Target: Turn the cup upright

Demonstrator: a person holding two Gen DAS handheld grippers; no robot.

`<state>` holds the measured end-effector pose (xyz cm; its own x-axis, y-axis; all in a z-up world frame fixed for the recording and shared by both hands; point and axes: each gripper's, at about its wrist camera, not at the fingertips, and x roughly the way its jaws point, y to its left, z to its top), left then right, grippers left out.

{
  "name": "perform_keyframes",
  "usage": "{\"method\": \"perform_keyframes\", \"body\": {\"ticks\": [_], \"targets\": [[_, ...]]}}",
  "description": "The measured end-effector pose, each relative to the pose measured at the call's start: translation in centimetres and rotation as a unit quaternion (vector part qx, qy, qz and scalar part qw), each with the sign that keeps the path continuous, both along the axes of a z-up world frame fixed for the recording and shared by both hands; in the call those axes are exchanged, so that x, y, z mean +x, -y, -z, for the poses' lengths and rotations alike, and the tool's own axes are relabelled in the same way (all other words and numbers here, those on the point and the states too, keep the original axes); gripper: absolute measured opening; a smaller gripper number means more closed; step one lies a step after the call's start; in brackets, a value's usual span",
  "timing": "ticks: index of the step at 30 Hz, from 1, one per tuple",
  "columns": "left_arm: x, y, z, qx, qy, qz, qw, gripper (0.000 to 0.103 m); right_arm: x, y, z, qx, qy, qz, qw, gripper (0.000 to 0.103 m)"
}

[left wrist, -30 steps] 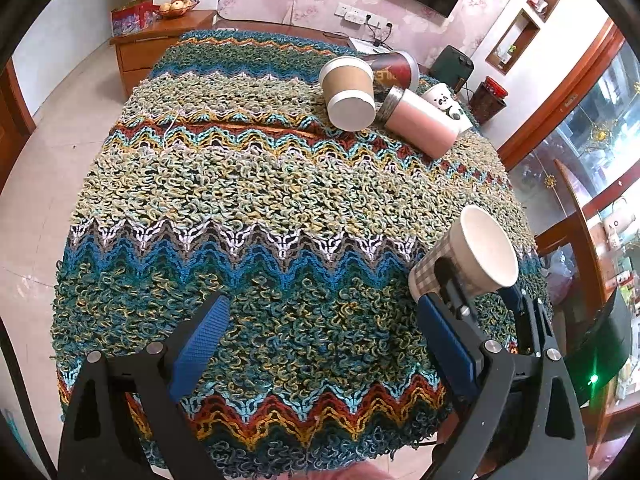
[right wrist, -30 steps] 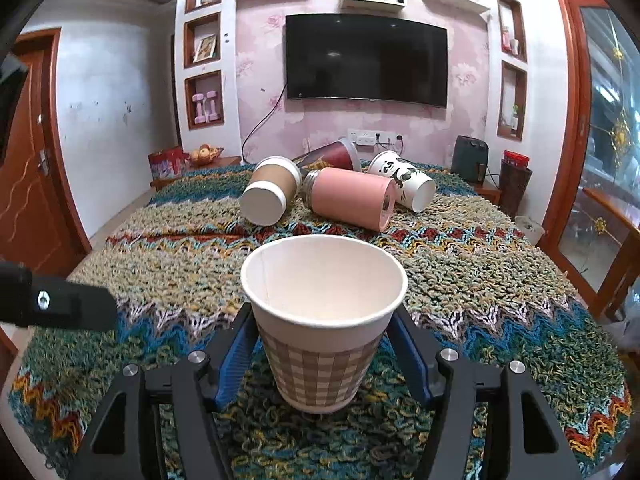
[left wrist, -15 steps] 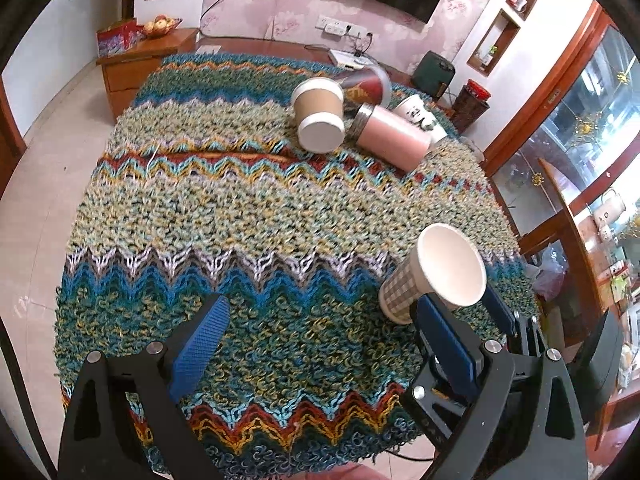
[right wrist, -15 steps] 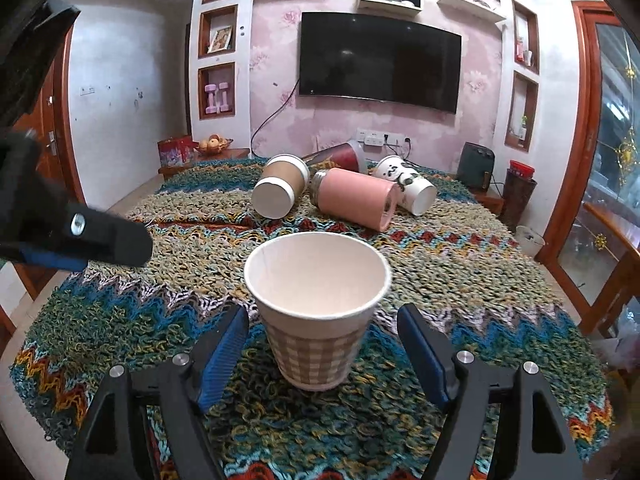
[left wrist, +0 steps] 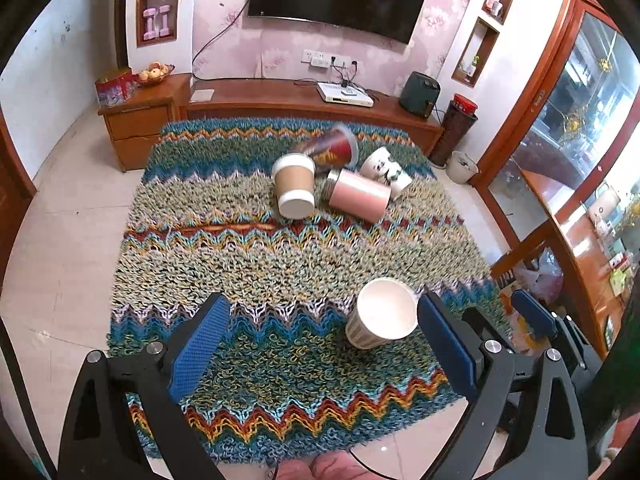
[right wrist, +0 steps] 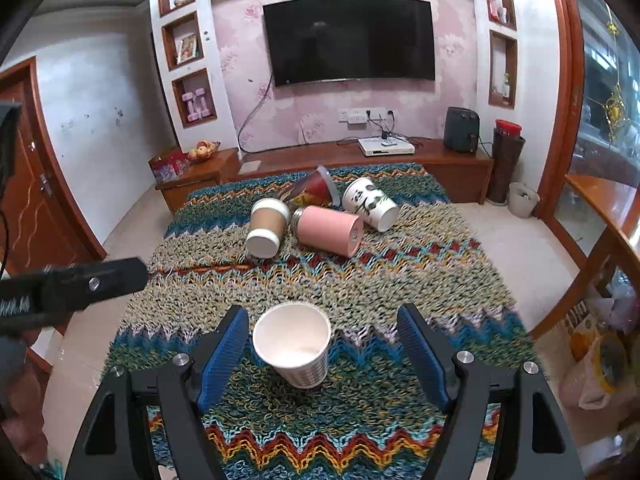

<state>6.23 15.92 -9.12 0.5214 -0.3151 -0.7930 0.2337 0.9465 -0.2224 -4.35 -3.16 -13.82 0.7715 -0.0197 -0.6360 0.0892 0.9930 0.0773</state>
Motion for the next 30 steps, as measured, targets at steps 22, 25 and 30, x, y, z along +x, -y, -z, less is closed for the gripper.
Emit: {"method": "perform_keyframes", "body": {"ticks": [22, 25, 30], "targets": [[0.5, 1.1, -7.2, 0.037, -0.02, -0.061, 0.9973, 0.096, 3.5, -1.7, -9.6, -0.055, -0.089, -0.047, 0.993, 0.077], [0.4, 1.4, -7.2, 0.042, -0.024, -0.066, 0.9966, 0.096, 3.8, -1.5, -10.1, -0.055, -0.091, -0.046, 0.993, 0.077], [0.7, 1.6, -7.1, 0.047, -0.034, -0.071, 0.9958, 0.096, 4.1, -1.0, -10.2, -0.053, -0.097, -0.036, 0.993, 0.077]]}}
